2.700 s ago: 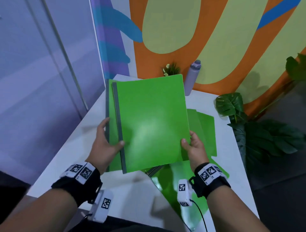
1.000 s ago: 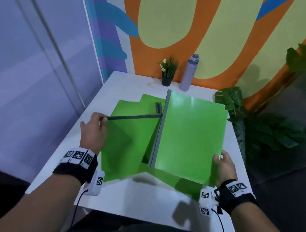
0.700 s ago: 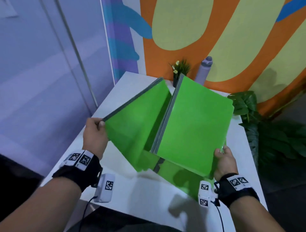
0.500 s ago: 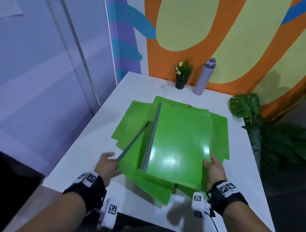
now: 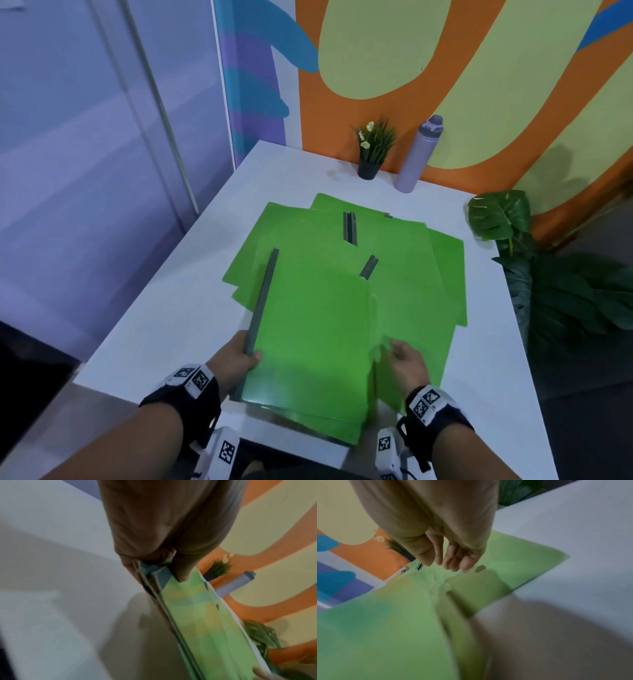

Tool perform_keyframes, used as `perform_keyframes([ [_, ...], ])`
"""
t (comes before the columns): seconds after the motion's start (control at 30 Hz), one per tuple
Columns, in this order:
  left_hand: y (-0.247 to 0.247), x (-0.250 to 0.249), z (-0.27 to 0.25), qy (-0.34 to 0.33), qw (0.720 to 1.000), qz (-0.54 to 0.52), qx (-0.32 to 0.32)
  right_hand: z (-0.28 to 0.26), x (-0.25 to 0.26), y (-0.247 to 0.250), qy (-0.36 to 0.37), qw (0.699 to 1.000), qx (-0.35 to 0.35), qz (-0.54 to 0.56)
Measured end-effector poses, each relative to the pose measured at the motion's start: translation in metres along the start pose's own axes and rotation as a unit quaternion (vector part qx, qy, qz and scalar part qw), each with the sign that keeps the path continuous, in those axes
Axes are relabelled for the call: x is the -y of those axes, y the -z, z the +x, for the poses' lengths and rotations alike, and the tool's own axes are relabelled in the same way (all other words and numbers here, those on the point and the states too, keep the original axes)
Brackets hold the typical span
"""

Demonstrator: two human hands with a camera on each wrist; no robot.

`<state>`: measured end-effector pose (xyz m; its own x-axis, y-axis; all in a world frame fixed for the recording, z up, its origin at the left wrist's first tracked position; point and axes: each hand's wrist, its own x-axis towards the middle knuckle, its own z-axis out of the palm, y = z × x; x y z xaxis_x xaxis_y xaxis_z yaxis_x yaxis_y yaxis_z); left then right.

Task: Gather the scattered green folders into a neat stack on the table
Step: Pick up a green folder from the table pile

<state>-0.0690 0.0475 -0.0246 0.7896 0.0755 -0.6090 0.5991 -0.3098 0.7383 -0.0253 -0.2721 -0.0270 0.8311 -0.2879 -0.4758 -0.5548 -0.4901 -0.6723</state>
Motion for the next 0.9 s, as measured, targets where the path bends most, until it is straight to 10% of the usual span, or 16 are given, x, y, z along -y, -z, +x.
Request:
perform_keyframes([
  [0.23, 0.042, 0.015, 0.012, 0.002, 0.994, -0.081, -0.075, 0.029, -0.028, 0.036, -0.209, 0.97, -0.088, -0.086],
  [0.9, 0.036, 0.046, 0.021, 0.065, 0.983, 0.102, -0.142, 0.112, -0.072, -0.002, -0.218, 0.972, -0.055, 0.069],
])
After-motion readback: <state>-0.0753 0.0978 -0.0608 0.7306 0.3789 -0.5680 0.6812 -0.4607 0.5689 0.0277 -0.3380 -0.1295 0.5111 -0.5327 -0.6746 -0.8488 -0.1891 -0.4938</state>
